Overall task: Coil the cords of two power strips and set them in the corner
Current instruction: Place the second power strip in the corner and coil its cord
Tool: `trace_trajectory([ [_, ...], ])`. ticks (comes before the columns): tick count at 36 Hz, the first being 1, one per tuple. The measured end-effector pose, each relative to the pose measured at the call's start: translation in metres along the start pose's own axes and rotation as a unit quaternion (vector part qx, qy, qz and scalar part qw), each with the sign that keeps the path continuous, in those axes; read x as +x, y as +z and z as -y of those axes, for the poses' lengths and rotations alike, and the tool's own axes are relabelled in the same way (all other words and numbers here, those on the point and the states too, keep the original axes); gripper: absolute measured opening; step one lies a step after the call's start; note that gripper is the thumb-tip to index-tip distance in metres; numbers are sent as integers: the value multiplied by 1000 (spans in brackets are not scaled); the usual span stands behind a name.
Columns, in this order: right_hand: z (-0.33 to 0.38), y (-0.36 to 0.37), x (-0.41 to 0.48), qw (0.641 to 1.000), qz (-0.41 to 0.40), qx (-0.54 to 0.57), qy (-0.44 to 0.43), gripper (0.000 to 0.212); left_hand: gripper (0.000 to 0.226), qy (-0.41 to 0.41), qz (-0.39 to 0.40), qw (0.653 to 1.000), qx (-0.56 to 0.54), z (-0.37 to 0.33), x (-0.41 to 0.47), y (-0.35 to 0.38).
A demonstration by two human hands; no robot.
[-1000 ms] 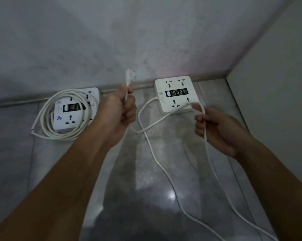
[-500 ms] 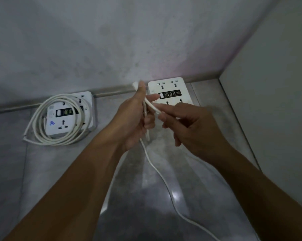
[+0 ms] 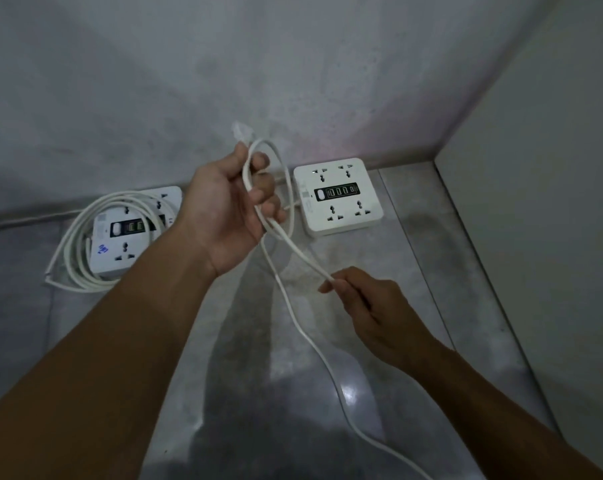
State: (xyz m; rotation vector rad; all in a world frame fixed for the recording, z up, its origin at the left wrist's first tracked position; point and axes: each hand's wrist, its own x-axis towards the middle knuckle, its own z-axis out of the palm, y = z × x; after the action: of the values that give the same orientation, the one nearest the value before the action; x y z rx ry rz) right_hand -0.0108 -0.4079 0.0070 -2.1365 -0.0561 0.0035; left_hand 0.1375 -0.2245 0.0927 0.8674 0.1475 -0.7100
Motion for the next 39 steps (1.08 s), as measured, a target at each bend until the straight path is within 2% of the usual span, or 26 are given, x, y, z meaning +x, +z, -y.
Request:
trace_trajectory([
  [5,12,2,12,1000,2,1,-15,22,49,5,38,999,-12,7,0,6],
  [10,16,5,16,1000,0,5,-18,21,51,12,41,999,-14,6,2,6],
  [15,9,12,15,999,53,2,1,20,44,15,65,998,-23,5,5,-1],
  [17,1,13,12,996,91,3,24,23,43,20,87,995,-37,3,5,-5],
  [19,-8,12,6,991,124,-5,54,36,42,23,109,993,-45,-1,4,-10],
  [21,-20,10,1,986,140,-21,83,46,42,20,130,990,-46,-6,3,-15],
  [23,-34,8,-3,983,150,-25,104,47,42,14,153,987,-50,-11,1,-20],
  [26,-51,2,-4,982,146,-15,120,37,40,8,185,981,-65,-17,-2,-27],
  [30,-57,-8,2,979,127,-54,147,39,40,-7,216,972,-95,-19,-3,-30],
  [35,-68,-23,7,967,115,-91,208,63,40,-36,254,955,-150,-23,-3,-32],
  [39,-70,-39,5,949,105,-75,286,61,40,-65,286,935,-202,-38,-6,-36],
])
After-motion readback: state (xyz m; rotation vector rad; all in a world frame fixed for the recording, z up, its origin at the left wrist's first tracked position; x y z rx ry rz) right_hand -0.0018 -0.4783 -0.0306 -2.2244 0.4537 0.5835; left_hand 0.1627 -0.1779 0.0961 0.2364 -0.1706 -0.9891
